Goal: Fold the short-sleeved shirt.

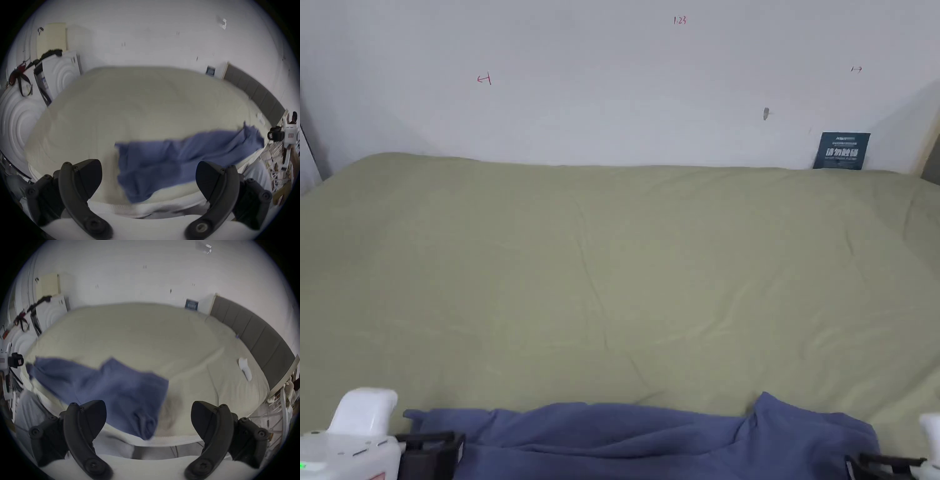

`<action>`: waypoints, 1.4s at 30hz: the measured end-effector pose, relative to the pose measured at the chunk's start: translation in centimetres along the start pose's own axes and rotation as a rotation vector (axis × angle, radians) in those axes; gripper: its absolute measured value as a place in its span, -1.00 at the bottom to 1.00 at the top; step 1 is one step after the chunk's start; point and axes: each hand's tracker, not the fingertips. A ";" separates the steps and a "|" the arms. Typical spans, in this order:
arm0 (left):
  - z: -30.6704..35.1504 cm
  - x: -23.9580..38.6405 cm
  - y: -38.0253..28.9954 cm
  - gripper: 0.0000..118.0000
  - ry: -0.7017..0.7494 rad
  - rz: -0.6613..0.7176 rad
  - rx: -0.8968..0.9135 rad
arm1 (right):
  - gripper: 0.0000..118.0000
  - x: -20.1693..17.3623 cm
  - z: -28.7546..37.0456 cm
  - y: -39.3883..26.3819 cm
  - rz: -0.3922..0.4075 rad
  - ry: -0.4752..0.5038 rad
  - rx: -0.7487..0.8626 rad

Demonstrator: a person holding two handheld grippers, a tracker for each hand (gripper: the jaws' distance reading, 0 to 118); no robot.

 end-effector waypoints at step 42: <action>-4.0 -9.0 2.5 -1.00 -0.260 0.418 -0.209 | -0.97 -16.3 5.2 5.3 -0.007 -0.069 0.445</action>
